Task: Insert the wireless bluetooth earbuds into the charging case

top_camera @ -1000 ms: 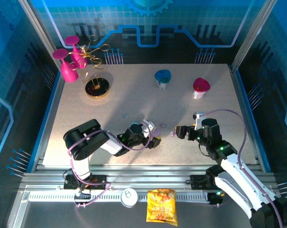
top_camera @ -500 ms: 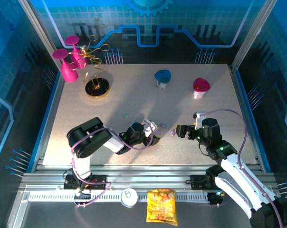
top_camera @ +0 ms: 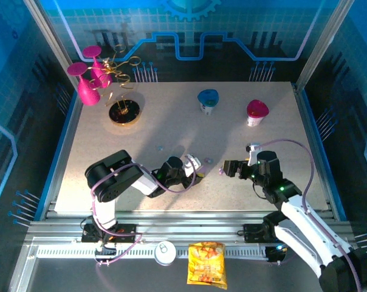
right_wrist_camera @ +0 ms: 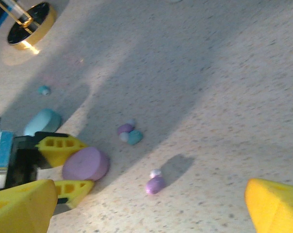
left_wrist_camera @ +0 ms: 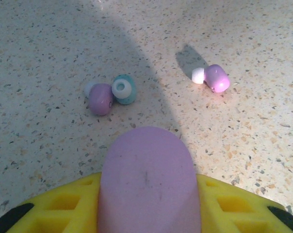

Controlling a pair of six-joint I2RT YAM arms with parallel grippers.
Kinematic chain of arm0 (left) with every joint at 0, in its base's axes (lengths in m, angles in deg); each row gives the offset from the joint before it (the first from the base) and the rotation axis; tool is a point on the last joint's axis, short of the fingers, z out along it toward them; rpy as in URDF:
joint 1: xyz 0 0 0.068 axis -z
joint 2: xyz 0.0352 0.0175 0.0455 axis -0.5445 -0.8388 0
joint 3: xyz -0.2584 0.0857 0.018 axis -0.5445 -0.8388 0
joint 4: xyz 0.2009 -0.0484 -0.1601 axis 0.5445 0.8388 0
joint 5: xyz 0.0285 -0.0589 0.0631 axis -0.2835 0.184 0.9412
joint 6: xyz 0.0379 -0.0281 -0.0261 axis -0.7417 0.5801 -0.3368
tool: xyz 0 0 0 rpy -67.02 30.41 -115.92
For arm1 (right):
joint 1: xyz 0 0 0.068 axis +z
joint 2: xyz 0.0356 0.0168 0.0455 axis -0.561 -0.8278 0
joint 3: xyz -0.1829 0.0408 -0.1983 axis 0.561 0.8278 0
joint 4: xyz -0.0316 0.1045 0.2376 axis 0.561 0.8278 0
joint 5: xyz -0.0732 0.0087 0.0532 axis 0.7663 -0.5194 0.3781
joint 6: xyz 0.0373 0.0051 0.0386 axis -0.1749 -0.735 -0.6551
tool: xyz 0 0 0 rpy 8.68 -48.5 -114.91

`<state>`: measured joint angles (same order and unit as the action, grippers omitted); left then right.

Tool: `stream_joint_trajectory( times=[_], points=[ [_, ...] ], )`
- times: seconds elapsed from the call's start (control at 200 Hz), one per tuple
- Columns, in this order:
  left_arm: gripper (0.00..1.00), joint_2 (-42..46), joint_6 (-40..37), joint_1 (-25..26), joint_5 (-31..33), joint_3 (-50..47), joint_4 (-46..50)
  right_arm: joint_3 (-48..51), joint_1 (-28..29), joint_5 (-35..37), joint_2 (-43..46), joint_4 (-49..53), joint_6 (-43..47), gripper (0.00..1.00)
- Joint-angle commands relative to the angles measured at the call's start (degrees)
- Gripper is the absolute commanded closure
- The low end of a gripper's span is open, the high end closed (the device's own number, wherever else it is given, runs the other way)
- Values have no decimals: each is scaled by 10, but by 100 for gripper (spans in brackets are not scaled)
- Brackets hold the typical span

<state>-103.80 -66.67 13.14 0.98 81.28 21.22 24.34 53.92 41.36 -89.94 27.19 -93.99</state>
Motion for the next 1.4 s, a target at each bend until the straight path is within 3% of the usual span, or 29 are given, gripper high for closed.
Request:
stream_joint_trajectory(
  times=[0.0, 0.165, 0.305, 0.365, 0.46, 0.625, 0.841, 1.096, 1.231, 1.346, 1.396],
  points=[
    [60, 45, 5, -10, -44, -7, -24, -17, -10, -114, -24, -52, -70, 0],
    [60, 107, -1, -25, -76, -6, -7, -10, -42, -248, -62, -135, -184, 0],
    [60, 160, -9, -33, -120, -3, 20, 26, -110, -396, -125, -317, -331, 0],
    [60, 182, -14, -32, -135, 4, 40, 38, -117, -418, -153, -384, -385, 0],
    [60, 206, -25, -33, -159, 18, 71, 36, -112, -438, -191, -407, -419, 1],
    [61, 222, -33, -33, -185, 34, 88, 44, -85, -446, -238, -519, -485, 9],
    [61, 237, -32, -33, -200, 47, 105, 41, -23, -453, -296, -621, -539, 28],
    [61, 243, -43, -33, -179, 33, 101, 62, -7, -440, -358, -732, -605, 69],
    [60, 239, -44, -33, -170, 25, 91, 65, -6, -438, -376, -742, -614, 89],
    [56, 235, -41, -33, -163, 21, 84, 63, -6, -435, -377, -740, -613, 95],
    [47, 235, -41, -34, -158, 19, 76, 63, -6, -432, -375, -739, -612, 95]
  ],
)
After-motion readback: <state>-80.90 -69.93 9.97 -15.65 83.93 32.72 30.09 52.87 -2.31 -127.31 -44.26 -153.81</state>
